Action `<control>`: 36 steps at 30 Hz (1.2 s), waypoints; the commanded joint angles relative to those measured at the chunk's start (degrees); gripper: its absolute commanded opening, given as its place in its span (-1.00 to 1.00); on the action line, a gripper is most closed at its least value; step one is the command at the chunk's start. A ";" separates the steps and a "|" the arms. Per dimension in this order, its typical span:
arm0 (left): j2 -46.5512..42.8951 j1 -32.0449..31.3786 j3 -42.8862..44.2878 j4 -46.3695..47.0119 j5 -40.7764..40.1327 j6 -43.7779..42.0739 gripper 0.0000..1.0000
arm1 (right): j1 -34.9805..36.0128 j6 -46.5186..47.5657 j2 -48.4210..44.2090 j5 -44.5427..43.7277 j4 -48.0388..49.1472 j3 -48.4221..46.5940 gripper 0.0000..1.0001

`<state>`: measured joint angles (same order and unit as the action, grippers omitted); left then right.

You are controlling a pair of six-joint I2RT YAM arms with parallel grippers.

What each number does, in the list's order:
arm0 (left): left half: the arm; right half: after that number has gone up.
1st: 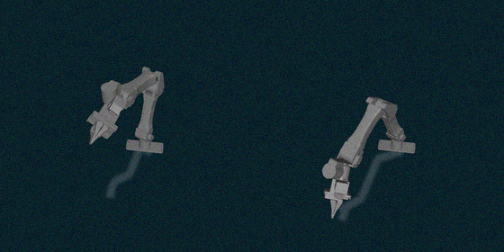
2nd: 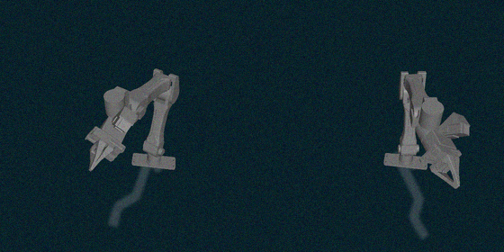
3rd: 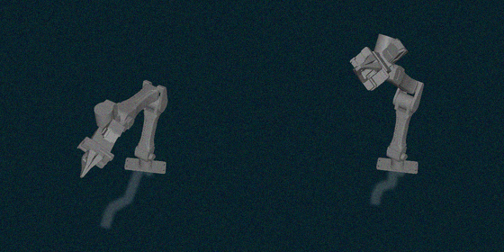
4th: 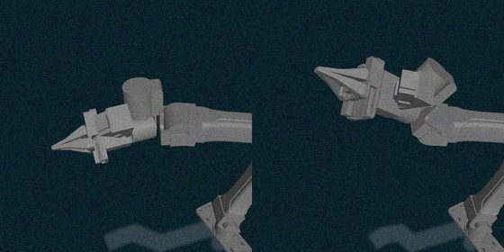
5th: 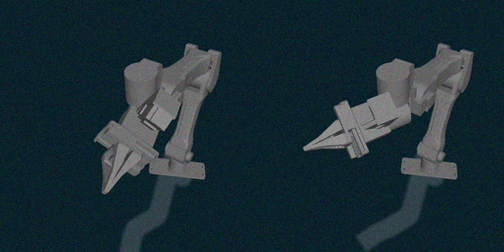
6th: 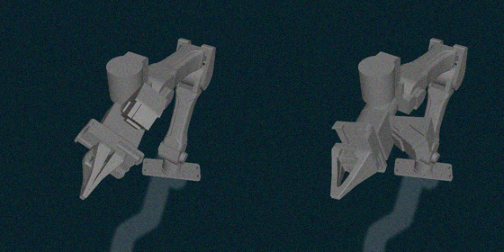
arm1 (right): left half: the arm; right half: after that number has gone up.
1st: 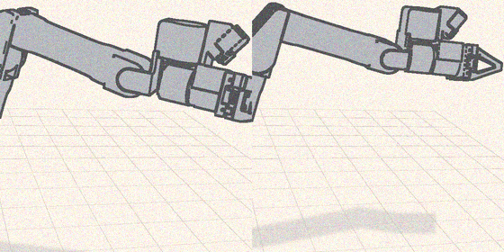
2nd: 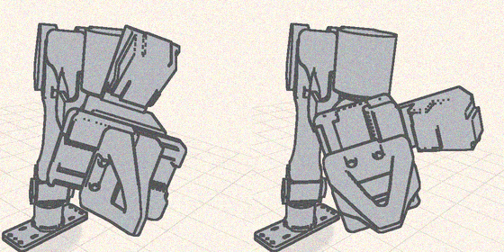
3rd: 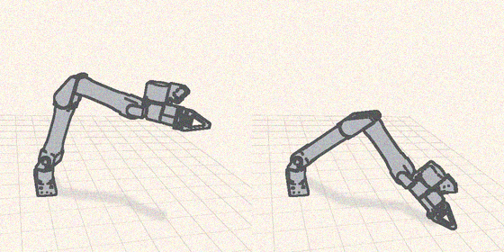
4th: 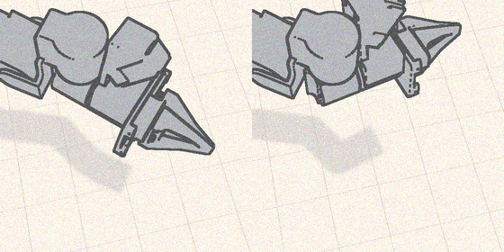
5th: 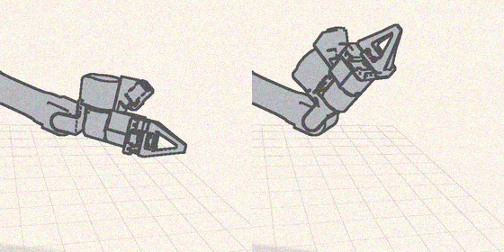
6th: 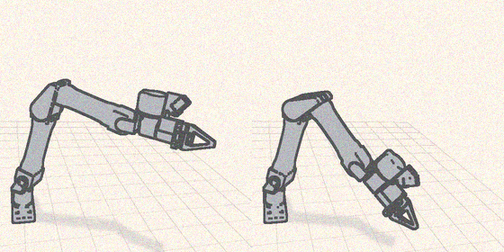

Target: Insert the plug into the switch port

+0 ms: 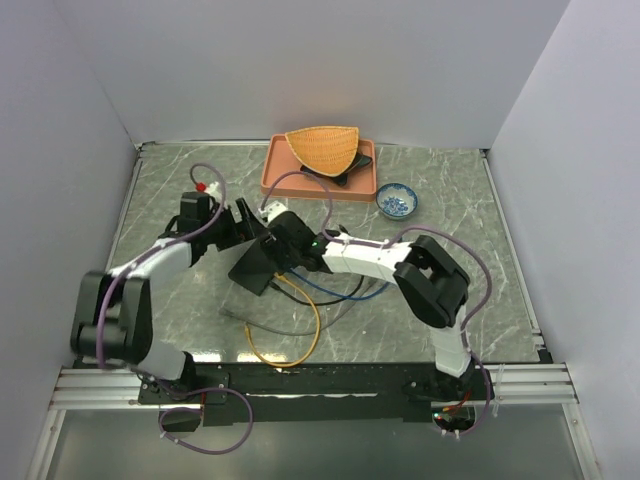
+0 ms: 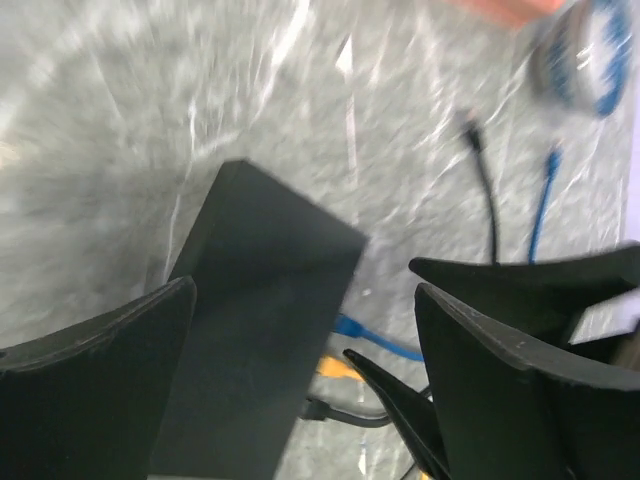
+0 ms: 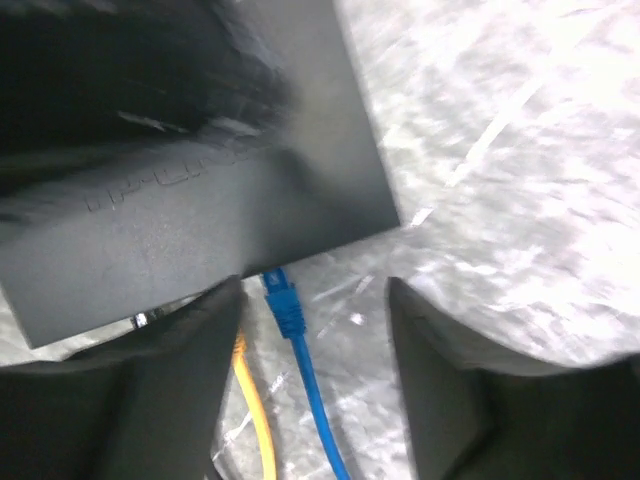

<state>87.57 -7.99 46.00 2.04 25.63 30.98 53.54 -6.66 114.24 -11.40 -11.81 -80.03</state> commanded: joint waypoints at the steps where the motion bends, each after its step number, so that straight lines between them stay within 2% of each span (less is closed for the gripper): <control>1: -11.26 -0.27 1.38 -5.38 -9.17 2.94 0.92 | -0.54 -0.99 -8.23 -2.58 4.26 1.54 0.67; 3: -16.89 -0.27 0.41 -6.34 -11.03 4.52 0.93 | -0.45 -1.17 -9.55 -2.49 3.56 2.33 0.84; 6: -24.01 -0.27 -0.47 -7.58 -12.97 6.81 0.92 | -0.45 -1.52 -12.63 -3.02 2.50 4.00 0.99; 11: -36.74 -0.27 -4.50 -7.93 -13.94 10.94 0.93 | -0.28 -2.57 -20.27 -1.70 2.24 9.79 0.99; 16: -46.16 -0.36 -8.28 -13.82 -21.40 13.13 0.93 | 0.07 -4.85 -28.34 1.55 3.99 16.82 0.99; 20: -54.33 -0.27 -15.04 -10.66 -25.27 15.24 0.93 | 1.30 -5.74 -32.23 3.75 7.24 23.33 0.99; 23: -56.37 -0.27 -16.20 -9.08 -25.45 16.48 0.93 | 3.23 -6.09 -31.54 3.58 6.90 23.08 0.98; 27: -55.41 -0.27 -15.42 -8.90 -24.40 16.30 0.93 | 9.46 -3.19 -24.88 -0.46 3.03 17.99 0.99; 31: -51.20 -0.27 -12.34 -13.19 -25.01 15.16 0.92 | 14.12 -2.14 -18.53 -3.80 -0.05 11.14 0.99; 36: -48.11 -0.27 -9.18 -16.45 -25.45 14.20 0.92 | 17.82 -1.60 -12.38 -4.24 1.00 7.79 0.97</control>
<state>38.57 -8.14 33.06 -12.14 1.19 45.93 69.12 -9.06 98.98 -12.84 -10.72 -68.40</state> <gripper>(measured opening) 0.963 0.988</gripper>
